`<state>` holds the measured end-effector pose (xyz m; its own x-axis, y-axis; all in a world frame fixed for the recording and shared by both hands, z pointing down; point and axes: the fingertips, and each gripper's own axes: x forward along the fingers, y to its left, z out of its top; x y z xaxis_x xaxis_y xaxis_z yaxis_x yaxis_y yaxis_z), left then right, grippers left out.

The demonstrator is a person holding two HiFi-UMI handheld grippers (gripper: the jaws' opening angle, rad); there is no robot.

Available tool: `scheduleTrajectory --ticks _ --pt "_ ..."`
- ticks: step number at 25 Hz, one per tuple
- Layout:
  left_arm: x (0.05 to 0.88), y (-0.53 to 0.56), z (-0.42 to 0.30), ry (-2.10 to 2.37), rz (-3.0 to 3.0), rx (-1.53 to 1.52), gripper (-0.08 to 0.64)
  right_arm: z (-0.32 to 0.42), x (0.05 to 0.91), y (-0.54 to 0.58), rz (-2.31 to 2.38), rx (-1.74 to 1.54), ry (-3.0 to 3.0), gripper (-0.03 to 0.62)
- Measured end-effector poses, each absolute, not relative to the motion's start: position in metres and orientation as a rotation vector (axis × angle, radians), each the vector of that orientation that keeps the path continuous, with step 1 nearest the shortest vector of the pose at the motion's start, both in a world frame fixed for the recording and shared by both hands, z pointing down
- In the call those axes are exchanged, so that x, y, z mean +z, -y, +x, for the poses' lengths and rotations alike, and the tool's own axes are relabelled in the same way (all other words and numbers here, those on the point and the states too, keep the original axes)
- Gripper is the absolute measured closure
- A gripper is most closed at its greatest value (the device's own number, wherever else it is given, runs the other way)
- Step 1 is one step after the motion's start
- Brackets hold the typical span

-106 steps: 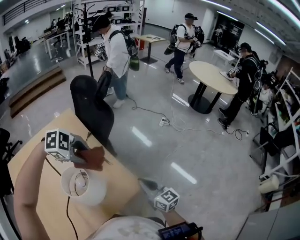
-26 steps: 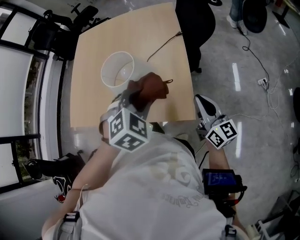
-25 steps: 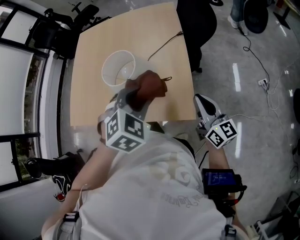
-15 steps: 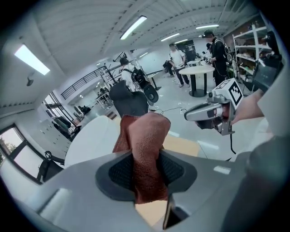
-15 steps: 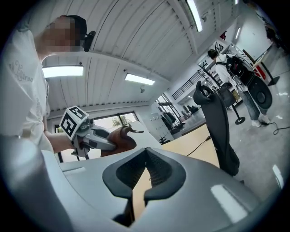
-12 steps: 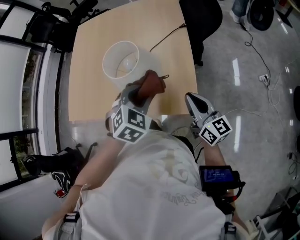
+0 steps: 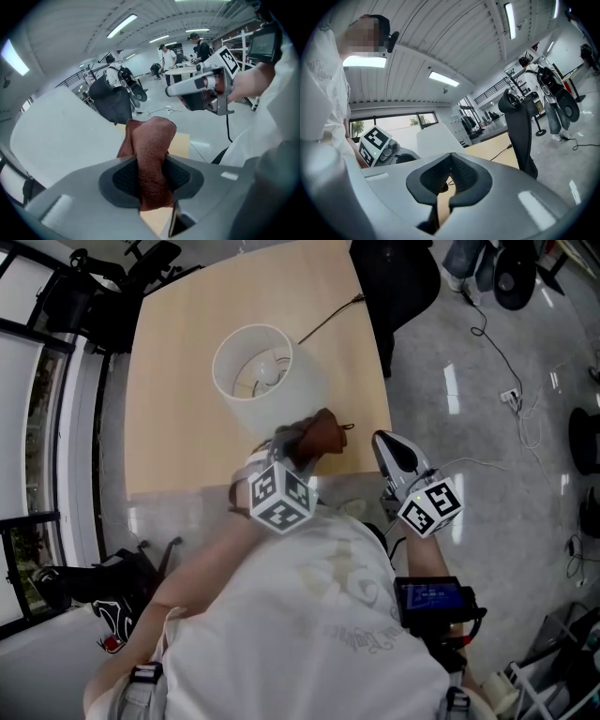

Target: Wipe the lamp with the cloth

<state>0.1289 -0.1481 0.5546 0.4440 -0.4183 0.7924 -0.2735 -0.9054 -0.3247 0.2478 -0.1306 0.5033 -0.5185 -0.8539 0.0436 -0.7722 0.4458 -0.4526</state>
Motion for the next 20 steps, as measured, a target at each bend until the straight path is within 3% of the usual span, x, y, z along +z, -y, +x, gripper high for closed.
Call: scheduleTrajectory --ticks 12,20 --pt "0.41 0.164 0.082 -0.671 -2.473 -0.941 0.416 0.184 0.482 0.124 -1.57 -0.58 -2.46 0.58" --pt "0.439 0.169 0.073 -0.579 -2.504 -1.01 0.416 0.171 0.467 0.123 -1.627 -0.525 -2.452 0.58"
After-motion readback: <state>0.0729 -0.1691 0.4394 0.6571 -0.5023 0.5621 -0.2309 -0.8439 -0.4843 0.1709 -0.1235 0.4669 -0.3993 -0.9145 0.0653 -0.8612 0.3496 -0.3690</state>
